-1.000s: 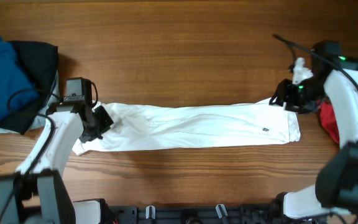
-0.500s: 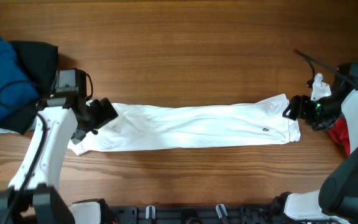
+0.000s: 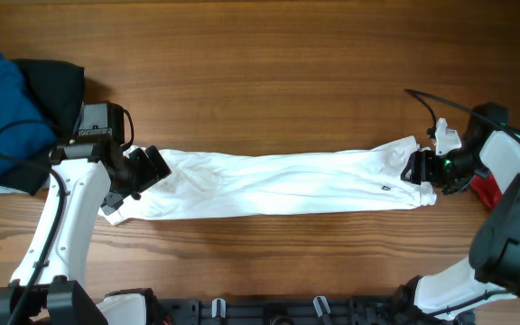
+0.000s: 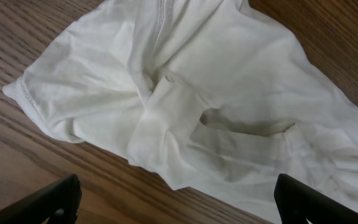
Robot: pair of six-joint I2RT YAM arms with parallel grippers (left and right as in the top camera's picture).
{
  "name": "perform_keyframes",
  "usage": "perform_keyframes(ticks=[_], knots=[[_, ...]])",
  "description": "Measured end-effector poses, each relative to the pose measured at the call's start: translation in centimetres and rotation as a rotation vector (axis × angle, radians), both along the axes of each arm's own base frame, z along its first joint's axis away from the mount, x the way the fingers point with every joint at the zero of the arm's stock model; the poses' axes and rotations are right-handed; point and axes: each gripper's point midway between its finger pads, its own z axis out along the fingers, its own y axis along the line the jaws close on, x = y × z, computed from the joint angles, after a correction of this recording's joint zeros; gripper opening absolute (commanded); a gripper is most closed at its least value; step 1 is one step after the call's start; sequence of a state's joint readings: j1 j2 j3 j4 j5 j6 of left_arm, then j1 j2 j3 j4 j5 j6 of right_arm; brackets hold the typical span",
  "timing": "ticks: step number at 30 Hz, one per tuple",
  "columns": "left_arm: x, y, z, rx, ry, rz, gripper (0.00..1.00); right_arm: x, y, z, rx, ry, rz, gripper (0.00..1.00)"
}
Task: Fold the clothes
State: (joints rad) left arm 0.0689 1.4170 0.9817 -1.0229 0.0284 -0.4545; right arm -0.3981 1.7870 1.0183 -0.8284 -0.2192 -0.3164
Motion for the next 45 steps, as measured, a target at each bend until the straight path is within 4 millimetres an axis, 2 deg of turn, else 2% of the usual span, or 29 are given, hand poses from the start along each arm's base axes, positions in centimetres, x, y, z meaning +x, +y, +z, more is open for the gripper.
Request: perform_keyframes(ticks=[2, 4, 7, 8, 9, 13, 17, 19, 22, 25, 29, 31, 33, 36, 38, 41, 45], knots=[[0.0, 0.0, 0.0, -0.001, 0.002, 0.0, 1.0, 0.3, 0.3, 0.0, 0.019, -0.01, 0.003, 0.72], [-0.1, 0.0, 0.0, -0.001, 0.002, 0.0, 1.0, 0.5, 1.0, 0.0, 0.04, -0.017, 0.016, 0.59], [-0.1, 0.0, 0.0, -0.001, 0.002, 0.0, 1.0, 0.8, 2.4, -0.1, 0.07, -0.022, 0.053, 0.33], [-0.1, 0.0, 0.0, -0.001, 0.003, 0.0, 1.0, 0.9, 3.1, -0.2, 0.082, -0.02, 0.072, 0.17], [-0.1, 0.0, 0.0, -0.001, 0.003, 0.0, 1.0, 0.9, 3.4, -0.3, 0.088, -0.018, 0.076, 0.06], [-0.1, 0.0, 0.0, -0.001, 0.006, 0.0, 1.0, 0.8, 3.6, -0.5, 0.097, -0.003, 0.061, 0.04], [-0.1, 0.0, 0.0, -0.001, 0.006, 0.0, 1.0, 0.5, 2.7, -0.8, 0.043, 0.04, -0.019, 0.04], [-0.1, 0.0, 0.0, 0.0, 0.006, 0.0, 1.0, 0.2, 1.7, -0.7, -0.017, 0.072, -0.054, 0.04], [-0.2, 0.2, 0.1, 0.001, 0.001, 0.009, 1.0, -0.4, -1.1, 0.0, -0.179, 0.139, -0.128, 0.04], [-0.2, 1.1, 0.7, 0.004, -0.021, 0.038, 1.0, 0.3, -4.0, 2.8, -0.33, 0.17, -0.226, 0.04], [-0.3, 2.1, 1.3, 0.006, -0.043, 0.079, 1.0, 3.6, -5.3, 7.4, -0.372, 0.077, -0.3, 0.04], [-0.4, 2.3, 1.3, 0.006, -0.043, 0.086, 1.0, 4.4, -4.3, 8.8, -0.376, 0.041, -0.286, 0.04], [-0.4, 2.3, 1.3, 0.006, -0.041, 0.086, 1.0, 4.3, -1.9, 9.3, -0.373, 0.052, -0.221, 0.04], [-0.4, 2.3, 1.3, 0.006, -0.041, 0.086, 1.0, 4.2, 2.4, 9.3, -0.368, 0.075, -0.096, 0.04], [-0.4, 2.3, 1.3, 0.006, -0.041, 0.086, 1.0, 4.2, 5.9, 9.3, -0.369, 0.071, -0.004, 0.04], [-0.7, 2.2, 1.3, 0.005, -0.031, 0.086, 1.0, 4.0, 9.2, 9.2, -0.364, 0.06, 0.064, 0.04], [-1.1, 2.2, 1.2, 0.003, -0.015, 0.084, 1.0, 2.7, 12.9, 8.0, -0.334, 0.075, 0.135, 0.04]])
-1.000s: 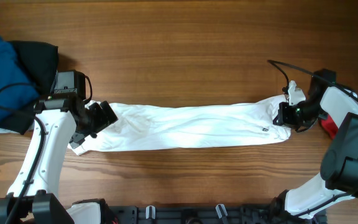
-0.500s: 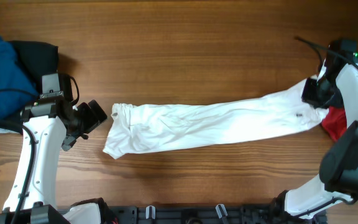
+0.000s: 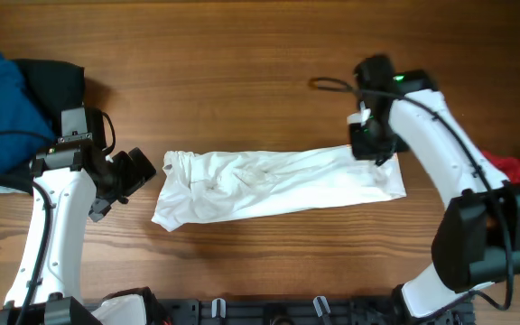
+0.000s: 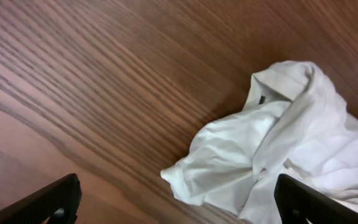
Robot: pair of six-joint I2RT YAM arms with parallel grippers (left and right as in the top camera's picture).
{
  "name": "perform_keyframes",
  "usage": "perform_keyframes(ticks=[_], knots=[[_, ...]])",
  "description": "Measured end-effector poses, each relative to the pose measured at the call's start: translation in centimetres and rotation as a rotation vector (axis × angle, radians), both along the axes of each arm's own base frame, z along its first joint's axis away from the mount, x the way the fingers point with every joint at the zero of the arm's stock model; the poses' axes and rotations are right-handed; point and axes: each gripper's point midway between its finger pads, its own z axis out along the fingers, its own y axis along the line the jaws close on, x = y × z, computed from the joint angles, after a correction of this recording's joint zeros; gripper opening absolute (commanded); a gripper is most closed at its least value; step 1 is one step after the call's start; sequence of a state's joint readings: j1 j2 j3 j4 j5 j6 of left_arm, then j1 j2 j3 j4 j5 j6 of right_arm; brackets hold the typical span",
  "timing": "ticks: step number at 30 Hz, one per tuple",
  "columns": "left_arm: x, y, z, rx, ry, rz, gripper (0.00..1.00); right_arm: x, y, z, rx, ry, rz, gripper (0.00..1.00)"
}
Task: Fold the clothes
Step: 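Fold the strip's right end leftward onto the middle with the right gripper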
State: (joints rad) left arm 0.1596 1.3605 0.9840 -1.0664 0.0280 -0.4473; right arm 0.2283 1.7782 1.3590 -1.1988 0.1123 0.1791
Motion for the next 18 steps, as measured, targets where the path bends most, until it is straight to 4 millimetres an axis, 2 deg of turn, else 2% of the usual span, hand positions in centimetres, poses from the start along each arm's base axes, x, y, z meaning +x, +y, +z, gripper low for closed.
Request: perform_keyframes(ticks=[2, 6, 12, 13, 15, 18], knots=[[-0.5, -0.1, -0.1, -0.003, 0.021, 0.0, 1.0, -0.9, 1.7, -1.0, 0.029, 0.02, 0.03, 0.04], [-0.9, -0.3, -0.1, -0.013, 0.038, -0.001, 1.0, -1.8, 3.6, -2.6, 0.064, 0.027, 0.045, 0.04], [-1.0, -0.4, -0.1, -0.018, 0.042, -0.002, 1.0, -2.4, 5.9, -3.0, 0.103, 0.028, 0.077, 0.05], [-1.1, -0.4, -0.1, -0.019, 0.043, -0.002, 1.0, -2.4, 6.1, -3.0, 0.108, 0.026, 0.08, 0.16], [-1.1, -0.4, -0.1, -0.019, 0.044, -0.002, 1.0, -2.2, 6.8, -3.1, 0.138, 0.016, 0.08, 0.62], [-1.1, -0.4, -0.1, -0.02, 0.045, -0.002, 1.0, -1.9, 7.8, -3.0, 0.188, 0.007, 0.073, 0.65]])
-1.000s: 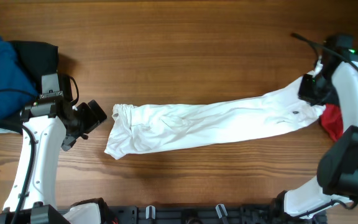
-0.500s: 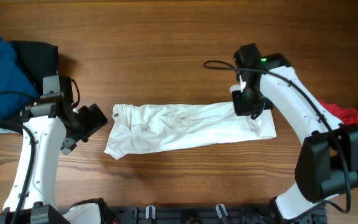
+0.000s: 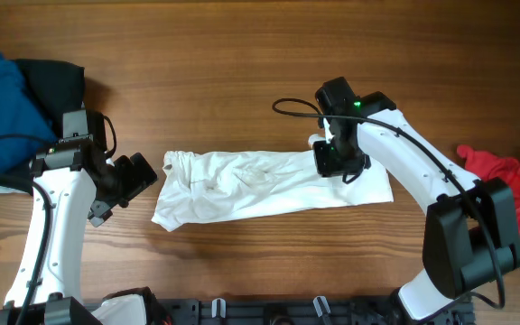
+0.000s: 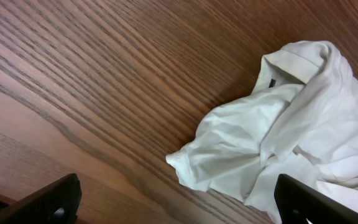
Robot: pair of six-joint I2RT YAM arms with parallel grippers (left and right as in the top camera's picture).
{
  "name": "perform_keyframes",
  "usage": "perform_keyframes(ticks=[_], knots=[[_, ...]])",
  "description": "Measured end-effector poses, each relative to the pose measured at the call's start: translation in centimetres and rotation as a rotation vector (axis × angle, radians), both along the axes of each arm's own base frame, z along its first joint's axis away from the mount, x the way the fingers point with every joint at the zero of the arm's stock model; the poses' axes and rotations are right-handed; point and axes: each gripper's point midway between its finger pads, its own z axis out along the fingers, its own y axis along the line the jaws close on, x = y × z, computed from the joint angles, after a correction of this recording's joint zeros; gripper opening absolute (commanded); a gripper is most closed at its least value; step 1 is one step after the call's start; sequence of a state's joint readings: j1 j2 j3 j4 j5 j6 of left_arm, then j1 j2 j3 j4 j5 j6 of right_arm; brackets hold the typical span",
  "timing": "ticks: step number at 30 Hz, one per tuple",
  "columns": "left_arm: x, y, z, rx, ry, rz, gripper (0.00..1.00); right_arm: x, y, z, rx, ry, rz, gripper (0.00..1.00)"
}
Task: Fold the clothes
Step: 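Fold the strip's right end leftward onto the middle with the right gripper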
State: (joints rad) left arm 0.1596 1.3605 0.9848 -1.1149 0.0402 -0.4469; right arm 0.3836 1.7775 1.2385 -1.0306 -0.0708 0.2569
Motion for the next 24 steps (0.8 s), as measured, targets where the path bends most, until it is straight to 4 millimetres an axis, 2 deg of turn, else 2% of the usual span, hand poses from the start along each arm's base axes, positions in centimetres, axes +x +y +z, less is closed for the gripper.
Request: perform_keyframes(ticks=[5, 9, 12, 15, 17, 19, 21, 24], knots=[[0.0, -0.1, 0.0, -0.003, 0.0, 0.0, 1.0, 0.1, 1.7, 0.2, 0.096, 0.004, 0.017, 0.61], [-0.2, -0.1, 0.0, -0.004, 0.007, 0.0, 1.0, 0.0, 2.1, 0.4, 0.119, 0.005, 0.03, 0.57], [-0.3, -0.1, 0.0, -0.006, 0.011, 0.0, 1.0, 0.2, 2.0, 1.5, 0.123, -0.03, 0.026, 0.58], [-0.2, -0.5, 0.0, -0.025, 0.007, -0.012, 1.0, 0.7, 1.0, 4.1, 0.112, -0.118, -0.01, 0.64], [0.0, -1.0, 0.0, -0.056, -0.004, -0.046, 1.0, 1.0, -0.3, 6.6, 0.107, -0.195, -0.06, 0.68], [0.7, -1.6, 0.1, -0.086, -0.037, -0.09, 1.0, 1.1, -1.4, 8.2, 0.107, -0.245, -0.095, 0.7], [1.6, -2.4, 0.1, -0.117, -0.069, -0.137, 1.0, 0.9, -2.6, 9.2, 0.1, -0.266, -0.127, 0.7], [2.5, -4.0, -0.4, -0.174, -0.094, -0.223, 1.0, 0.5, -3.5, 9.4, 0.085, -0.256, -0.152, 0.71]])
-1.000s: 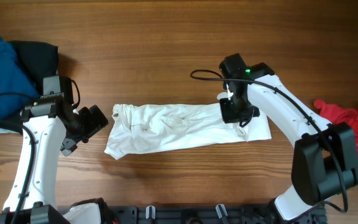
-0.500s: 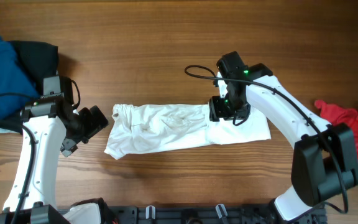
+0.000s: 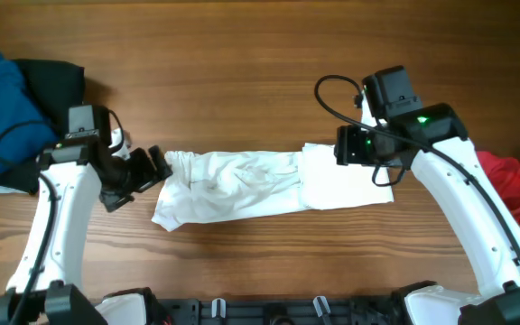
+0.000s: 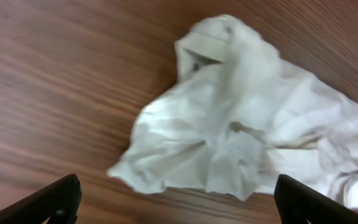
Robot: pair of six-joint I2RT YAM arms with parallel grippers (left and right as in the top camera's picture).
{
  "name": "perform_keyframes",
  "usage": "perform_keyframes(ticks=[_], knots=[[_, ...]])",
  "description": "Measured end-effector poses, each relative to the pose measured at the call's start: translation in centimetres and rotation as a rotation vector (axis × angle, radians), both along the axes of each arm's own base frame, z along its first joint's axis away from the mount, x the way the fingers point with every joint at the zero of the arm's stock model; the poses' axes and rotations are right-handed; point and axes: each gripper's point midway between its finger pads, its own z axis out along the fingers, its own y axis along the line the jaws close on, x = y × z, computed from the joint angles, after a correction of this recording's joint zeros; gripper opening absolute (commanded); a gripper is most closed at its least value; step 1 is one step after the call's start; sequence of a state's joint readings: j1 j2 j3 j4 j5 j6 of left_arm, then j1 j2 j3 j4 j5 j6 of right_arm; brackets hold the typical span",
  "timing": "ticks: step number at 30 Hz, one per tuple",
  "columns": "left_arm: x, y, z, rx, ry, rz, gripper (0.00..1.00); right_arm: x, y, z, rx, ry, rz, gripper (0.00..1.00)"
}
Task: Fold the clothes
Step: 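Fold the strip's right end leftward onto the middle with the right gripper, then fold the strip's left end rightward over the middle with the left gripper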
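Observation:
A white garment (image 3: 233, 185) lies lengthwise across the middle of the table. Its right part (image 3: 341, 185) is a flat flap doubled over, with the flap's edge towards the middle. Its left end (image 4: 229, 118) is bunched and crumpled. My left gripper (image 3: 156, 167) sits at that bunched end, open, its two fingers (image 4: 55, 199) wide apart with nothing between them. My right gripper (image 3: 343, 146) hovers at the far edge of the flap. The overhead view does not show how its jaws stand.
A heap of blue and black clothes (image 3: 12, 104) fills the far left corner. A red cloth (image 3: 513, 190) lies at the right edge. A black rail (image 3: 269, 311) runs along the table's near edge.
The garment's right part now lies as a flat doubled flap. My right gripper has shifted a little right and farther back. My left gripper has come up to the bunched left end.
The garment first lay stretched long, with a gripper at each end. Then it was shorter, my left gripper open and off it, my right at its far right corner. Later my right gripper was over the right middle. Now that end lies doubled over.

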State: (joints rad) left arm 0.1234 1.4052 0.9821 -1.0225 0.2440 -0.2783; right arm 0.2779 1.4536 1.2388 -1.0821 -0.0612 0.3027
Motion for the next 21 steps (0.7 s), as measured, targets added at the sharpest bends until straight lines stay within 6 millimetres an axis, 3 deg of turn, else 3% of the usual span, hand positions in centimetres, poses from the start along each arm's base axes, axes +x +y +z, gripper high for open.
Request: perform_keyframes(ticks=[6, 10, 15, 21], knots=[[1.3, -2.4, -2.9, -0.047, 0.025, -0.145, 1.0, -0.2, -0.1, -0.1, -0.005, 0.008, -0.001, 0.71], [1.3, -2.7, -6.3, -0.048, 0.115, -0.169, 1.0, -0.2, -0.1, -0.1, -0.005, 0.01, -0.001, 0.71], [0.7, -3.0, -8.3, -0.075, 0.188, -0.171, 0.99, -0.4, -0.2, -0.1, -0.008, 0.016, -0.001, 0.71], [0.4, -5.9, -8.2, -0.142, 0.198, -0.24, 0.74, -0.4, -0.2, -0.1, -0.008, 0.019, -0.001, 0.71]])
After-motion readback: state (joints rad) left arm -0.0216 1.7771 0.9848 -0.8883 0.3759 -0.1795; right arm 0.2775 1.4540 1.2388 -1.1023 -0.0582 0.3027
